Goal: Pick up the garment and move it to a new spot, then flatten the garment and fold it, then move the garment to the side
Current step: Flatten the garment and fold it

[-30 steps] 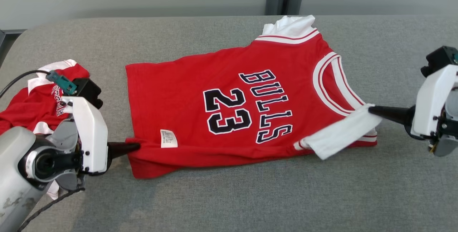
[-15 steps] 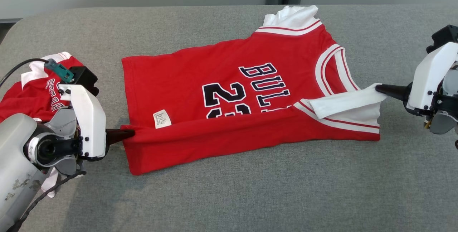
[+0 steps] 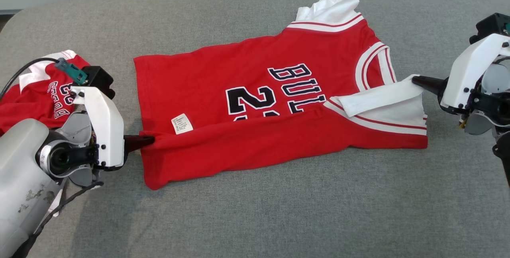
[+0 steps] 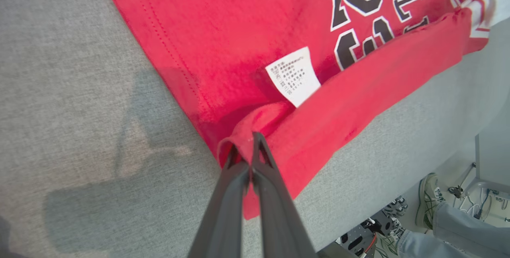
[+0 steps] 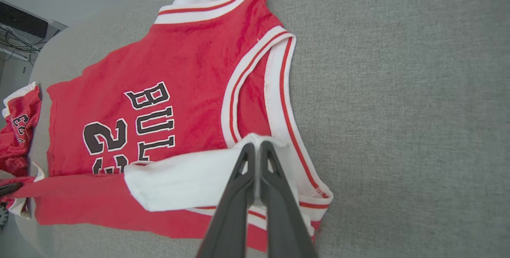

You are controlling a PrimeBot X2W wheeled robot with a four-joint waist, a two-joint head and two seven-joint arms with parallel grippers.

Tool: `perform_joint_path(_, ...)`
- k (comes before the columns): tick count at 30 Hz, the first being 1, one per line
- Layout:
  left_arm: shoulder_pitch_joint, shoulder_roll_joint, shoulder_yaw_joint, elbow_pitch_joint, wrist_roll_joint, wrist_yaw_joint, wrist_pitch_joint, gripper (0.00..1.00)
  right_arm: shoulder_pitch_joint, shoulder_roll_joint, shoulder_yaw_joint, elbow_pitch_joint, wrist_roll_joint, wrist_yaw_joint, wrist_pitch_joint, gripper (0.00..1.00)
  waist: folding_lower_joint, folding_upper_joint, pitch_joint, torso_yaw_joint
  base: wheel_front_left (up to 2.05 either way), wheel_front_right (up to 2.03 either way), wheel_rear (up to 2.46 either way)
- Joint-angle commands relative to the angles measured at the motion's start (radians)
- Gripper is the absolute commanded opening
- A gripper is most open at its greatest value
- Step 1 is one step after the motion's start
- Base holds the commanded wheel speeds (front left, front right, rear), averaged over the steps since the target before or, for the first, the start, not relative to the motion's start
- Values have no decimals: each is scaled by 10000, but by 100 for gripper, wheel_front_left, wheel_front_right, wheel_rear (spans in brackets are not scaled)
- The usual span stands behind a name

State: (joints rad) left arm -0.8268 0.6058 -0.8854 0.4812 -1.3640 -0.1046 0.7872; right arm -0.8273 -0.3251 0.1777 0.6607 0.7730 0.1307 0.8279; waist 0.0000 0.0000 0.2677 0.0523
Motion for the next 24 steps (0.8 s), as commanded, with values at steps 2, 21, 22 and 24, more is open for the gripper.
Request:
perform_joint_path(2,-166,-58,-9,144,70,-51,-74,0,-96,23,69,144,-104,3,-186,0,0,0,23,15,0,0,0)
perform_joint_path(21,368,127,533,337,1073,-219,-3564,100,1004,-213,801,-919,491,3,-5158,100,0,0,-1107,41,0,0,0)
perform_joint_path(22,538,112,629,271,1179,-115,-4120,100,1206,-265,845,-1000,511,1,-5506,100,0,0,-1214,31,0,0,0)
perform_joint_path(24,984,35,788,38,1441,65,-5194,100,1636,-392,896,-1188,440,3,-6304,100,0,0,-1432,19,0,0,0)
